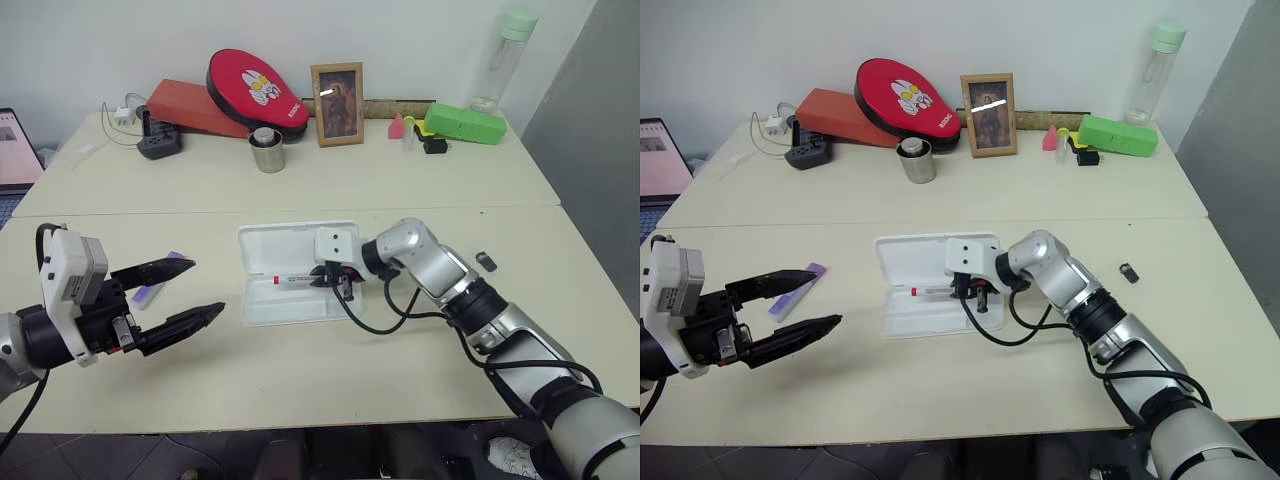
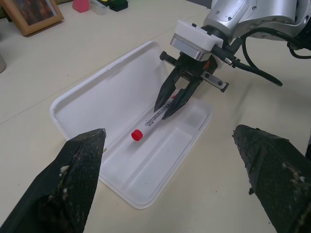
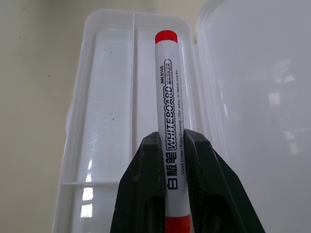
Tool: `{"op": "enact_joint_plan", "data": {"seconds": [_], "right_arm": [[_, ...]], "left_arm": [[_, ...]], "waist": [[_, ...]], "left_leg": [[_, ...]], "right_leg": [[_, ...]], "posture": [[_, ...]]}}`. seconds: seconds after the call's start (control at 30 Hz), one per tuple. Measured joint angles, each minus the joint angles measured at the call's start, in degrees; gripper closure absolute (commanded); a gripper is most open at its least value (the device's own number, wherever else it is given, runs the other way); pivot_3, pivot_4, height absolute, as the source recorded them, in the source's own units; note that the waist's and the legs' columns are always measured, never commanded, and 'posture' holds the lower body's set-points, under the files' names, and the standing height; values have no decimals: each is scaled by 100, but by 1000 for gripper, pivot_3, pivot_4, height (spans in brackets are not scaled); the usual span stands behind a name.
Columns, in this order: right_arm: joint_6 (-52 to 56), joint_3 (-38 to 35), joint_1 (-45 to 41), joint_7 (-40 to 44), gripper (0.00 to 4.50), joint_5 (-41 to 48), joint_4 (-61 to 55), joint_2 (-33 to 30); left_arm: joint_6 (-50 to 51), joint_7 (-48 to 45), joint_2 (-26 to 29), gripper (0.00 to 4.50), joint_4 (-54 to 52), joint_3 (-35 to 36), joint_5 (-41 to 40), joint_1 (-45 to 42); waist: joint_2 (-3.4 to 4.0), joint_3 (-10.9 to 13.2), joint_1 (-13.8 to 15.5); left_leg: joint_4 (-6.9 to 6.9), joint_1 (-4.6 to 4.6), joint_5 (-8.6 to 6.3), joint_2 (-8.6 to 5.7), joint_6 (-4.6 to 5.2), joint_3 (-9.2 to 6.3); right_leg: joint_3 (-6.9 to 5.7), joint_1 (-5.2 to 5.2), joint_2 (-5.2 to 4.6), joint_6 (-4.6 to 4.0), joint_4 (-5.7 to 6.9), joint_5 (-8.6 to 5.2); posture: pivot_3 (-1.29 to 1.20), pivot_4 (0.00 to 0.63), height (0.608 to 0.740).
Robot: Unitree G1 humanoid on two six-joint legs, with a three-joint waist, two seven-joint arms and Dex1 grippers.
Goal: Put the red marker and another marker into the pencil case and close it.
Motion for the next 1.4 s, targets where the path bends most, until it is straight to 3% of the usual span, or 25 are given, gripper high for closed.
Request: {"op": "enact_joint_plan", "data": {"seconds": [0.33,0.53,0.63,0.93,1.4], "right_arm": [[121,-244,2,254,1320,125,-194,16],[964,-860,219,601,19,999,-1528,-164],[1683,-1487,324,678,19,1811,-2531,-412],[2734,-2500,317,187,19,2897,-3584,-862],[2998,-2483,556,-550,19,3147,-4013,-1161]], "left_arm": [[0,112,0,0,-3,-24,-1,-92],[-54,597,-63,0,545,-397,352,-483],[-147,1081,-62,0,1479,-726,1041,-741],[-652,1603,-209,0,3631,-1459,2065,-1868],[-1477,1215,-471,0,6074,-2878,3248,-3229]], "waist": [[1,1,1],[4,3,9],[3,2,15],[4,2,16],[0,0,9]], "left_leg": [[-1,0,0,0,-1,-1],[-1,-1,-1,-1,0,-7],[-2,-1,-1,-2,1,-9],[-4,-1,-2,-4,1,-4],[-2,-9,-1,-7,1,-2]], "right_leg": [[-1,0,0,0,0,0],[-2,0,0,0,0,0],[-4,0,0,0,-1,0],[-5,-2,-1,1,0,0],[-5,-9,-4,2,2,1]], "posture": [[0,150,740],[0,150,740],[0,150,740],[0,150,740],[0,150,740]]}}
